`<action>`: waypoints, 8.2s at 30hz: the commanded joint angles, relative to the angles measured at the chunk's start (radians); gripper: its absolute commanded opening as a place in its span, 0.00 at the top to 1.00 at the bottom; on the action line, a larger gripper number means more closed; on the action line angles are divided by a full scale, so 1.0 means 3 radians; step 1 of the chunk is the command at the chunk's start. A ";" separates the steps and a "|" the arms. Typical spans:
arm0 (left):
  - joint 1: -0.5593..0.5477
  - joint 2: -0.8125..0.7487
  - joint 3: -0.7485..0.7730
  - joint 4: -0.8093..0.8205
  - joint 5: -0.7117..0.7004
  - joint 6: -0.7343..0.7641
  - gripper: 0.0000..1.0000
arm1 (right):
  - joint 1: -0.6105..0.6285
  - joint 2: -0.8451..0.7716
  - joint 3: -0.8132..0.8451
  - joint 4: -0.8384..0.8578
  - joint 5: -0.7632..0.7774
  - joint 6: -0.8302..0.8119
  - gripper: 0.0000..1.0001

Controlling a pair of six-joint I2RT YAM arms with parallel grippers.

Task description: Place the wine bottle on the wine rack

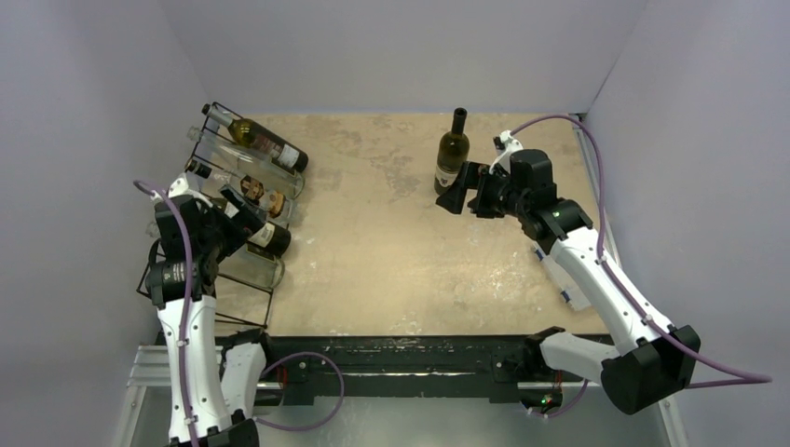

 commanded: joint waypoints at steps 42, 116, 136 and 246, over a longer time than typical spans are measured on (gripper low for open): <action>-0.1475 -0.0106 -0.0500 0.1031 0.1567 0.0684 0.03 | -0.0015 0.1988 0.2180 0.0510 0.1892 -0.0534 0.17; -0.3908 0.1472 0.0548 0.1226 0.0002 0.0860 0.00 | -0.0018 -0.0384 -0.1171 0.2028 -0.1532 0.1347 1.00; -0.4929 0.2559 0.1416 0.0545 -0.1506 0.1337 0.00 | -0.0018 -0.0759 -0.1458 0.2148 -0.1640 0.1548 1.00; -0.3161 0.0329 0.0849 -0.0609 -0.2393 0.0642 1.00 | -0.0022 -0.0507 -0.1090 0.1688 -0.1334 0.1233 0.01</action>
